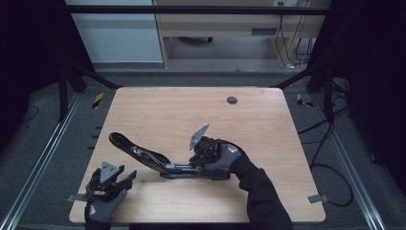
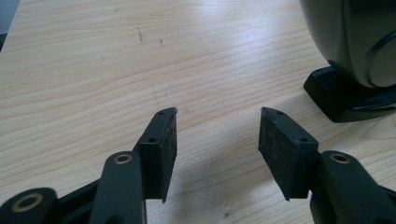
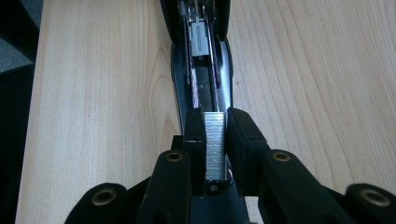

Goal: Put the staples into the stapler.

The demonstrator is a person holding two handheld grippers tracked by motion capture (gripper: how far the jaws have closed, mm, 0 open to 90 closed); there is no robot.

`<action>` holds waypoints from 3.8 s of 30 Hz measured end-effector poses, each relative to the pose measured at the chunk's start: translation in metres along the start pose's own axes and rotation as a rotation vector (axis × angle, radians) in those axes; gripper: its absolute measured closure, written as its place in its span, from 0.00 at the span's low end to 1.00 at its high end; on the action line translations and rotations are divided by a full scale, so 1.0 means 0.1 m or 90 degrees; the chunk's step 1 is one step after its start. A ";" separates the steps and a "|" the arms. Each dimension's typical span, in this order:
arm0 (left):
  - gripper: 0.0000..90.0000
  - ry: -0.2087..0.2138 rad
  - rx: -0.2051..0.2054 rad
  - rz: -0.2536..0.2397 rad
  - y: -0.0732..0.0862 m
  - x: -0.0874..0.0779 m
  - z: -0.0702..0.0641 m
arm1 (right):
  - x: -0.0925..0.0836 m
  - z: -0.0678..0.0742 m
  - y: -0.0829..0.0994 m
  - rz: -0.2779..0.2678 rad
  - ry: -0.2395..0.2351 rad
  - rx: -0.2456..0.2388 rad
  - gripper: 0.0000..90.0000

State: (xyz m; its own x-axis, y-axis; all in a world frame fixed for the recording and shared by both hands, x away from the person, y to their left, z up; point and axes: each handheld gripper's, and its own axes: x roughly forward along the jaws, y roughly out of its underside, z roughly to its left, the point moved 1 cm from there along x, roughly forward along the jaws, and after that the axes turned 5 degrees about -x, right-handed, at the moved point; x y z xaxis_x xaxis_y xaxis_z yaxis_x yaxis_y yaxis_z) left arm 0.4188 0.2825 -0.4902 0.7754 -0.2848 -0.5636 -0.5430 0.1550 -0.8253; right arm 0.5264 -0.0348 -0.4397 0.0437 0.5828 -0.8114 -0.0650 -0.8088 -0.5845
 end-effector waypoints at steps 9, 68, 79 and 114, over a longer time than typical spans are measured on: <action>0.52 0.000 0.000 0.000 0.00 0.00 0.00 | 0.00 0.01 0.00 0.000 -0.004 -0.005 0.87; 0.52 -0.001 0.001 0.001 0.00 0.00 0.00 | 0.04 0.01 0.03 0.006 -0.012 -0.011 0.83; 0.52 -0.001 0.001 0.001 0.00 -0.01 0.00 | 0.03 0.00 0.03 0.004 -0.010 -0.012 0.89; 0.52 -0.003 0.004 0.000 0.00 -0.01 -0.01 | 0.08 0.13 0.09 0.008 0.000 -0.013 0.79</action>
State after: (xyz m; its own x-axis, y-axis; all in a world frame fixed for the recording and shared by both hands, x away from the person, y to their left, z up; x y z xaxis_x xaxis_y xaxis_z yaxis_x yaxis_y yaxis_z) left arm 0.4179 0.2813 -0.4892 0.7773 -0.2802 -0.5632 -0.5407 0.1601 -0.8258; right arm 0.5132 -0.0362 -0.4516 0.0426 0.5727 -0.8186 -0.0444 -0.8175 -0.5742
